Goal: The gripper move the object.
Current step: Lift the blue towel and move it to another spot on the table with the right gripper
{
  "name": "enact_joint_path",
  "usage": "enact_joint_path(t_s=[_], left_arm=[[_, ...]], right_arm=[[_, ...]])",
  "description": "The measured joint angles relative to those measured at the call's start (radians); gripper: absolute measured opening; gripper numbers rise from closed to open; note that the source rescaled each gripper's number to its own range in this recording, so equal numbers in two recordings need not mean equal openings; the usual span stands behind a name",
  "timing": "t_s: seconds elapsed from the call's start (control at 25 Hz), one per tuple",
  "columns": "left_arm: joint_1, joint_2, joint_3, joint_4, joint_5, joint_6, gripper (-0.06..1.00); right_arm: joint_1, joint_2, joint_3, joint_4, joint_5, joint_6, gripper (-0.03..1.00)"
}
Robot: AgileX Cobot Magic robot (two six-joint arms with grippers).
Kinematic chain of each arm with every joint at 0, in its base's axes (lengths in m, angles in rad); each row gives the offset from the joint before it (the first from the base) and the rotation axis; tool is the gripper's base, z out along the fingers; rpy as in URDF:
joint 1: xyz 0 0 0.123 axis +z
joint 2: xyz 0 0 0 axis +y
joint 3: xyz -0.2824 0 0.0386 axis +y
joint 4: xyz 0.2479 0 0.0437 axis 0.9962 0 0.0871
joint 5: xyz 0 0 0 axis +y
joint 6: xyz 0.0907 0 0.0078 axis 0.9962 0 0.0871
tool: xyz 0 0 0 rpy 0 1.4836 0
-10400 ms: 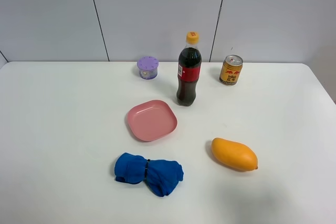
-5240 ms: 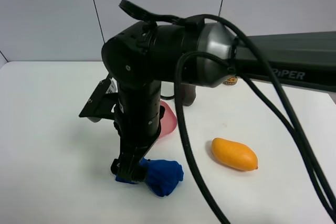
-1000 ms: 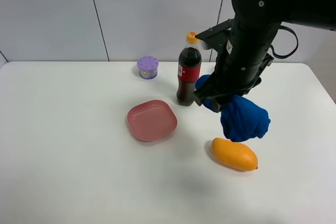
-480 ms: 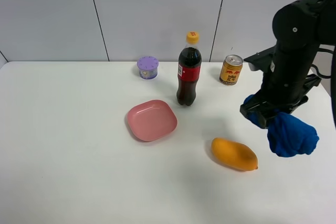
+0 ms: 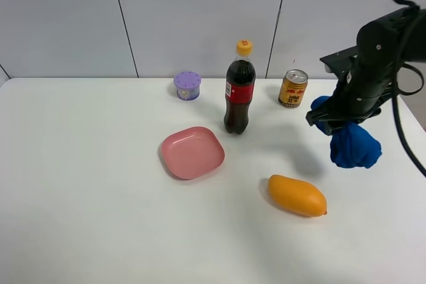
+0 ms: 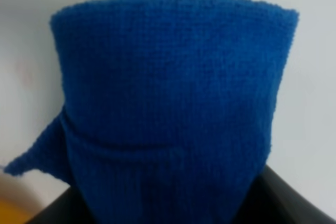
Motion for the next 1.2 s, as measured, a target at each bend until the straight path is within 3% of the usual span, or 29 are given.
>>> enact_joint_path(t_s=[0.2,0.6,0.64,0.76,0.84,1.04,1.2], left_arm=[[0.000,0.000,0.000,0.000,0.000,0.000,1.00],[0.000,0.000,0.000,0.000,0.000,0.000,1.00],[0.000,0.000,0.000,0.000,0.000,0.000,1.00],[0.000,0.000,0.000,0.000,0.000,0.000,1.00],[0.000,0.000,0.000,0.000,0.000,0.000,1.00],[0.000,0.000,0.000,0.000,0.000,0.000,1.00],[0.000,0.000,0.000,0.000,0.000,0.000,1.00]], right_arm=[[0.000,0.116,0.000,0.004,-0.124,0.014,0.00],[0.000,0.184,0.000,-0.014,-0.200,0.011,0.01],[0.000,0.184,0.000,-0.016,-0.202,0.008,0.08],[0.000,0.184,0.000,-0.020,-0.214,0.006,0.64],[0.000,0.184,0.000,-0.020,-0.216,0.002,0.87],[-0.001,0.184,0.000,-0.020,-0.205,-0.014,0.98],[-0.001,0.166,0.000,-0.017,-0.092,-0.025,0.99]])
